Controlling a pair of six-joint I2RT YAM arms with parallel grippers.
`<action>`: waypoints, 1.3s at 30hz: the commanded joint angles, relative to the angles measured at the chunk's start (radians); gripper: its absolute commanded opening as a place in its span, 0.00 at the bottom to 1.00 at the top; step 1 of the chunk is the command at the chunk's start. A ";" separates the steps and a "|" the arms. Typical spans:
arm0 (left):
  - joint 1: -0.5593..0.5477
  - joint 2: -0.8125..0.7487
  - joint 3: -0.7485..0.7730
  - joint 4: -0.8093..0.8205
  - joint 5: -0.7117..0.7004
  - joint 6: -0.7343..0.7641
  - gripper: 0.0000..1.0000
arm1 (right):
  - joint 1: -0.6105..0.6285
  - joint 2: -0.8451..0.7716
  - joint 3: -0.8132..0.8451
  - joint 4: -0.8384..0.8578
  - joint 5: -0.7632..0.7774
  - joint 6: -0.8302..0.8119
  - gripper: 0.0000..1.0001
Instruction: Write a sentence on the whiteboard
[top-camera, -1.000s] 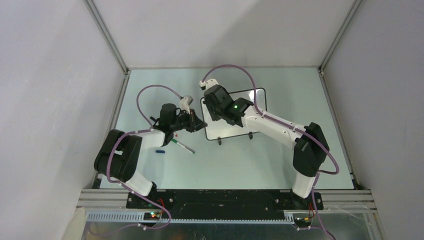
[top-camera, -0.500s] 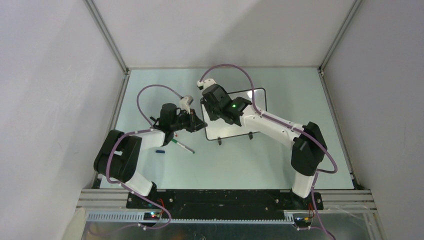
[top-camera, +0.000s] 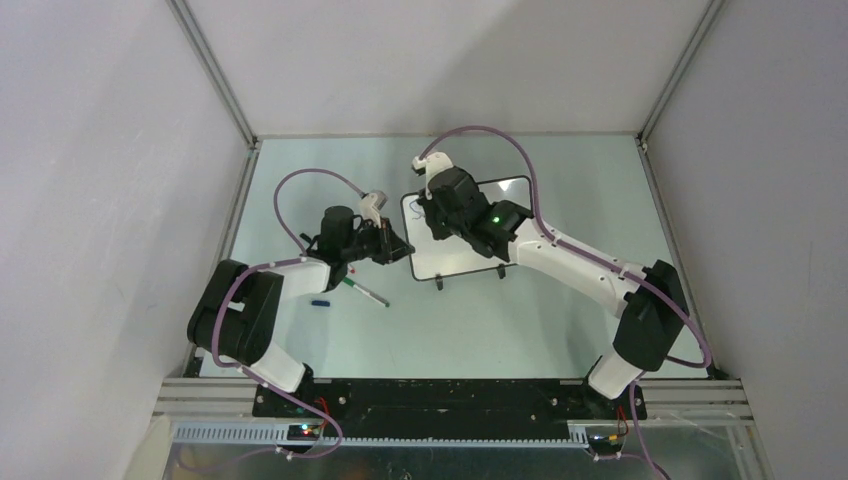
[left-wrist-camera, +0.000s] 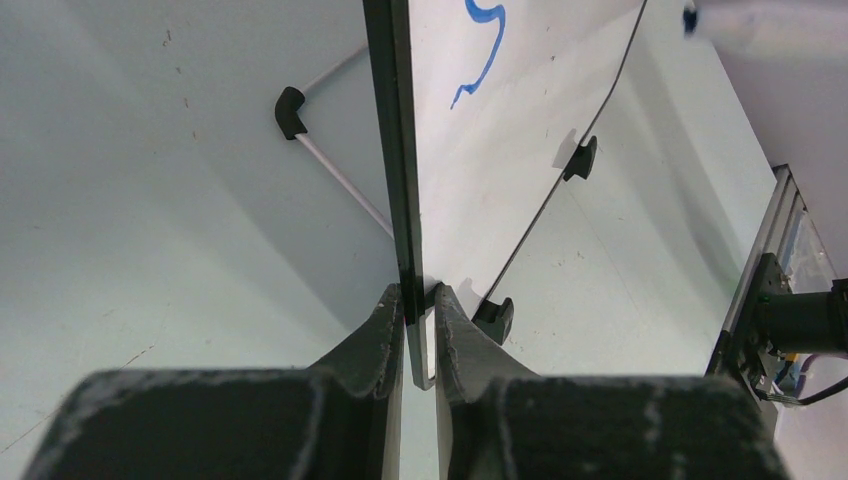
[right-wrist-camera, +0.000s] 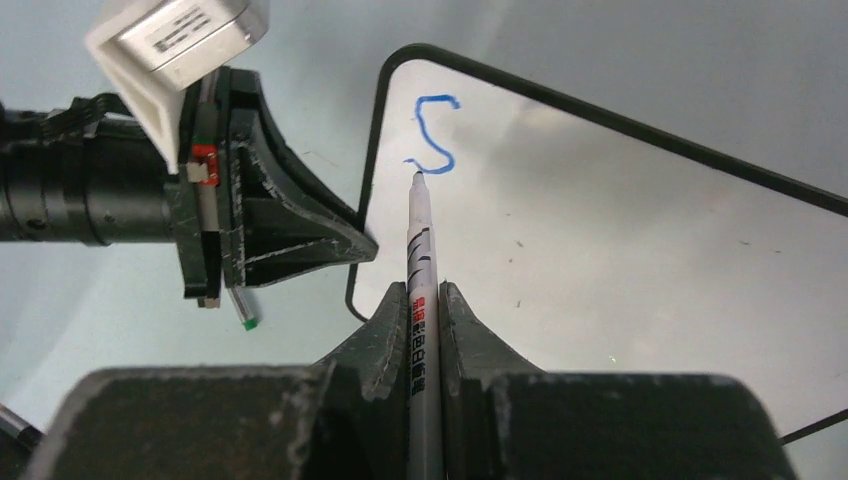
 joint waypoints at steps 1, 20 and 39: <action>-0.012 -0.020 0.020 -0.047 -0.037 0.061 0.01 | -0.026 -0.025 -0.001 0.044 0.021 0.010 0.00; -0.016 -0.022 0.019 -0.050 -0.041 0.064 0.01 | -0.039 0.043 0.049 0.014 0.061 0.015 0.00; -0.021 -0.024 0.022 -0.056 -0.045 0.068 0.01 | -0.042 0.086 0.105 -0.009 0.074 0.014 0.00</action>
